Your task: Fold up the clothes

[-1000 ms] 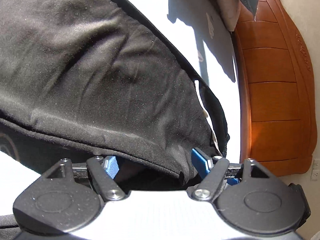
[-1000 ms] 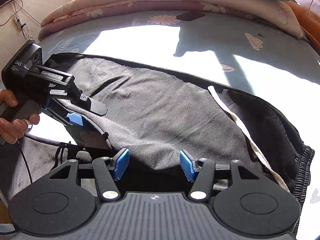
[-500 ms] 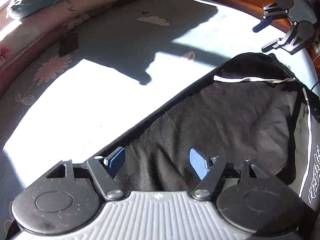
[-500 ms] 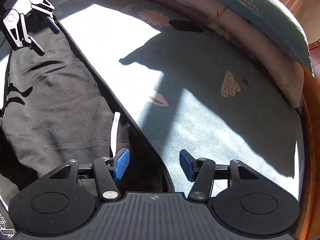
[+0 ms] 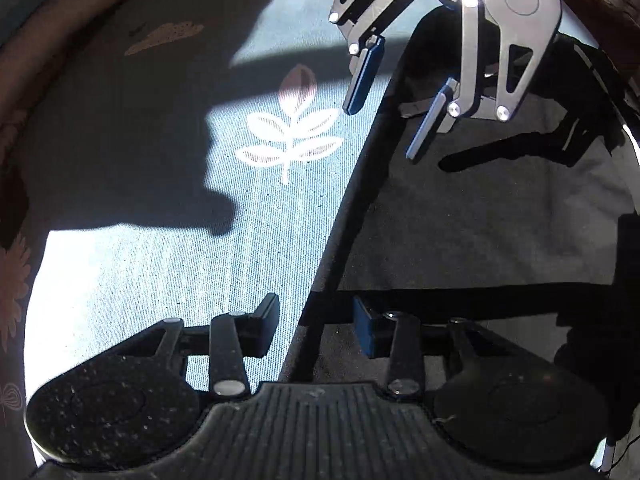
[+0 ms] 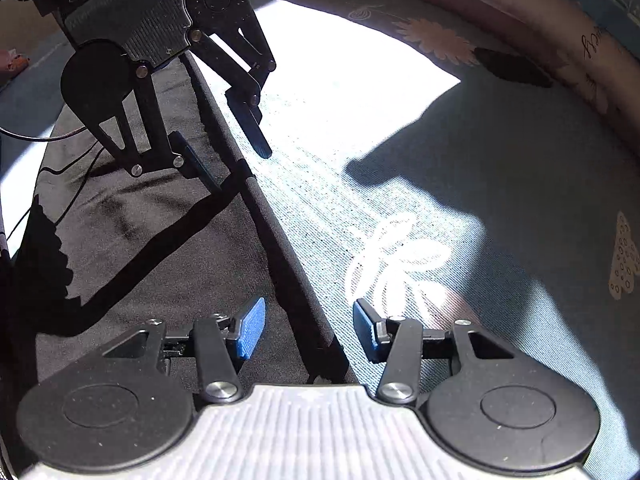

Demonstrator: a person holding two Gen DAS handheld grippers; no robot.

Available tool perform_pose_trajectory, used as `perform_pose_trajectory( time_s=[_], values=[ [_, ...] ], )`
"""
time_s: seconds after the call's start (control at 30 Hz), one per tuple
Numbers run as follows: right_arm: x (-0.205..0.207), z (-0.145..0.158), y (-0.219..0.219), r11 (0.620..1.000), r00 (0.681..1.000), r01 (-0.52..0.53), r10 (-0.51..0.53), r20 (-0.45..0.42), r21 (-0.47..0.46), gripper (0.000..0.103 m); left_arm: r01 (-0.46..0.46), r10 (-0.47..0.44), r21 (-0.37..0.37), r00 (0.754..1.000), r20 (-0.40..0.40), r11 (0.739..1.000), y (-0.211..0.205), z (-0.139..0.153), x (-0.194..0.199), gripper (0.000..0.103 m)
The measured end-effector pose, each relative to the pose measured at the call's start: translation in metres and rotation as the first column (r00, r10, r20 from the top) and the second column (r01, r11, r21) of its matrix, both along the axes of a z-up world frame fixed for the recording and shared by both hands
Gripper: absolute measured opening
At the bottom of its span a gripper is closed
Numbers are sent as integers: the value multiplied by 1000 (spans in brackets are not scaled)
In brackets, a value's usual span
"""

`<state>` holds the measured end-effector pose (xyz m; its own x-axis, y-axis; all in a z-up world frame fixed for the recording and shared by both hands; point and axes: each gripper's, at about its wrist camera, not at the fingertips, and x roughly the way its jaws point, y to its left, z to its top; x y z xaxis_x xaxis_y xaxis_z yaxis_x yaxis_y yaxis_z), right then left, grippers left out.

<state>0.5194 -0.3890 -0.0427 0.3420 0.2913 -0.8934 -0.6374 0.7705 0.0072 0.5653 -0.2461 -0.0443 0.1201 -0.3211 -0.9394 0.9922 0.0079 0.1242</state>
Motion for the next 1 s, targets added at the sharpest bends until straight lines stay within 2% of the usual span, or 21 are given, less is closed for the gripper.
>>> perform_pose_trajectory(
  time_s=[0.07, 0.13, 0.2, 0.27, 0.3, 0.33, 0.53, 0.6, 0.63, 0.67, 0.73, 0.8, 0.87, 0.93, 1.0],
  values=[
    [11, -4, 7, 1000, 1000, -18, 18, -21, 17, 47, 2, -3, -6, 1000, -6, 1000, 2, -3, 1, 39],
    [23, -7, 12, 999, 998, -27, 29, -51, 42, 35, -8, 7, -16, 1000, -24, 1000, 5, -5, 4, 40],
    [30, -10, 16, 996, 994, -47, 54, -99, 71, 30, -16, 15, -26, 999, -42, 1000, 7, -5, 7, 40],
    [30, -10, 18, 996, 991, -68, 74, -107, 59, 20, -20, 18, -37, 999, -49, 999, 8, -5, 10, 40],
    [29, -9, 19, 996, 990, -77, 83, -110, 54, 6, -19, 17, -42, 999, -51, 999, 7, -5, 10, 40],
    [28, -8, 21, 995, 989, -87, 92, -112, 49, 4, -12, 9, -46, 998, -54, 999, 6, -5, 10, 40],
    [13, 13, 19, 992, 992, -97, 103, -71, 74, 4, 53, -50, 18, 991, -126, 998, -7, -7, 12, 40],
    [11, 13, 20, 992, 992, -100, 105, -67, 70, 4, 79, -72, 43, 986, -150, 996, -11, -5, 9, 21],
    [10, 13, 21, 993, 992, -97, 102, -71, 73, 5, 95, -86, 50, 984, -158, 994, -12, -4, 7, 0],
    [9, 12, 19, 994, 993, -94, 98, -69, 65, 7, 113, -104, 52, 984, -145, 992, -12, -2, 3, 0],
    [7, 8, 15, 995, 994, -86, 89, -65, 48, 19, 129, -123, 47, 986, -111, 991, -10, -1, -4, 0],
    [2, 3, 3, 998, 995, -63, 64, -73, 16, 26, 136, -132, 38, 988, -84, 990, -8, 1, -9, 0],
    [-3, -3, -11, 999, 994, -40, 39, -98, -8, 28, 130, -129, 23, 989, -69, 991, -5, 4, -11, 0],
    [-10, -3, -27, 1000, 995, -10, 9, -104, -11, 35, 122, -121, 7, 991, -56, 993, -2, 7, -14, 0],
    [-15, -4, -39, 1000, 988, 16, -16, -151, -2, 34, 113, -113, 1, 993, -42, 994, 0, 9, -15, 0]
  ],
)
